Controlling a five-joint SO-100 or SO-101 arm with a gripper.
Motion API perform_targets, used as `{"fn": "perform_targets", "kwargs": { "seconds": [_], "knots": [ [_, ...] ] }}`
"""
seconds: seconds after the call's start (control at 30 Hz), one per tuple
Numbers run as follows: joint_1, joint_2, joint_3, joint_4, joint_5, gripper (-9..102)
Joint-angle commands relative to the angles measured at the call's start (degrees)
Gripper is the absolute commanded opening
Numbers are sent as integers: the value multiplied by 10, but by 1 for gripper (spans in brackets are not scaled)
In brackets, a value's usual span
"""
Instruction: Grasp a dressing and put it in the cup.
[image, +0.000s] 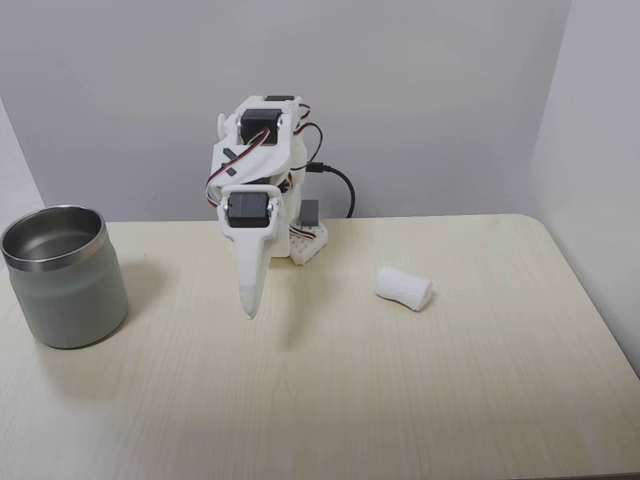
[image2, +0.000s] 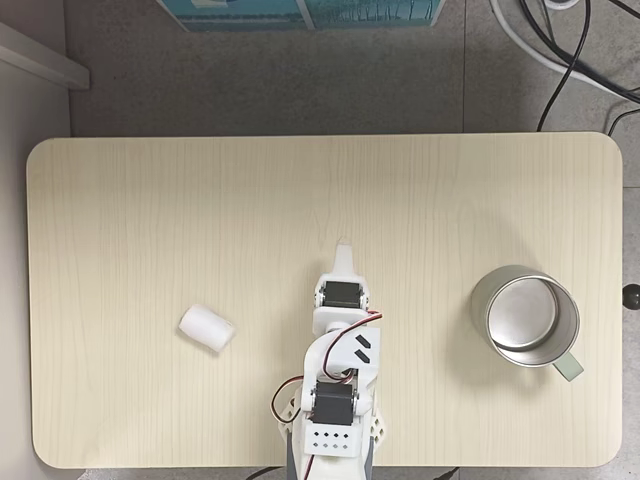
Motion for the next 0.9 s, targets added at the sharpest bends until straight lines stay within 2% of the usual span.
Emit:
{"fn": "perform_targets", "kwargs": {
  "seconds": [0.0,0.63,0.87],
  "knots": [
    [-11,-4,8,-3,-32,0],
    [11,-4,11,5,-19,0],
    [11,-5,47,21,-45,0]
  ]
}}
